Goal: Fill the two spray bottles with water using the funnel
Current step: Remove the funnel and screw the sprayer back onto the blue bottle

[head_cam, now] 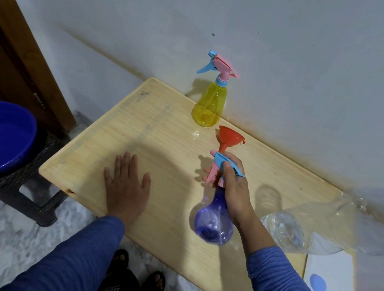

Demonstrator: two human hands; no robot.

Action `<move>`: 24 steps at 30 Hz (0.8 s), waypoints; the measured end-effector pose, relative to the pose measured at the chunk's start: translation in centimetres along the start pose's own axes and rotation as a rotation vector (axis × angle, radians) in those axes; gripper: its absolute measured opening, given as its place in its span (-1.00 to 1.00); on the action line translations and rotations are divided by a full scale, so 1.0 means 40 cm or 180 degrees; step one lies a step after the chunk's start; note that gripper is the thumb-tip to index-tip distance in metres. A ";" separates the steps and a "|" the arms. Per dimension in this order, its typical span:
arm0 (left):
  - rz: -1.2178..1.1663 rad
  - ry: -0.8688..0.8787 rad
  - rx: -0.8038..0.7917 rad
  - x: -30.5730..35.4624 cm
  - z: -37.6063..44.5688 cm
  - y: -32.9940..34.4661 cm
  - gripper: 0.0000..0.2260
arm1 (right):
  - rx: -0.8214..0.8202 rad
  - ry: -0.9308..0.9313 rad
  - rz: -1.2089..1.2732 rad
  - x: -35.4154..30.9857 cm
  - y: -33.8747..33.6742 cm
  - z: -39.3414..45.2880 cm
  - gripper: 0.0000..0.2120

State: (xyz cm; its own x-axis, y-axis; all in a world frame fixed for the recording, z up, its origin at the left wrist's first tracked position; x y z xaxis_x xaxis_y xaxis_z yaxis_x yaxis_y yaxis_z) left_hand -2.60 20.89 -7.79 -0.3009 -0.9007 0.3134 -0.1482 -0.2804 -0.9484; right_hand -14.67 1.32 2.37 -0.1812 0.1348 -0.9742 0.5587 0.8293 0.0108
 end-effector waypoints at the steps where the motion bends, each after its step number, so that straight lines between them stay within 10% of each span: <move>1: 0.0002 0.0012 -0.0006 0.000 0.000 0.000 -0.43 | 0.0026 -0.0110 -0.0031 -0.014 0.000 -0.006 -0.68; 17: -0.0066 0.0270 -0.0313 -0.006 0.004 0.000 -0.43 | 0.0705 -0.0383 -0.0554 0.012 -0.009 -0.106 -0.45; 24: -0.0954 0.1850 -0.0917 0.103 -0.046 -0.002 -0.45 | 0.1933 -0.0043 -0.0892 0.139 0.010 -0.176 -0.51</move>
State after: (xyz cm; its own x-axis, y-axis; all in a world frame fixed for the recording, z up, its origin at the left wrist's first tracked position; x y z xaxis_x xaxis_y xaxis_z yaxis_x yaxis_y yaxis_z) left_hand -5.56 17.79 -6.34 -0.6497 -0.4535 0.6101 -0.5220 -0.3173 -0.7917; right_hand -21.16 6.23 -1.46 -0.3778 -0.0513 -0.9245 0.8492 0.3787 -0.3680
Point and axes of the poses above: each hand's wrist, its own z-axis towards the middle knuckle, its own y-axis out of the palm, x = y × z, the point moved 5 cm from there along z, towards the middle knuckle, and after that the axes turned 3 degrees about y, right-handed, at the moved point
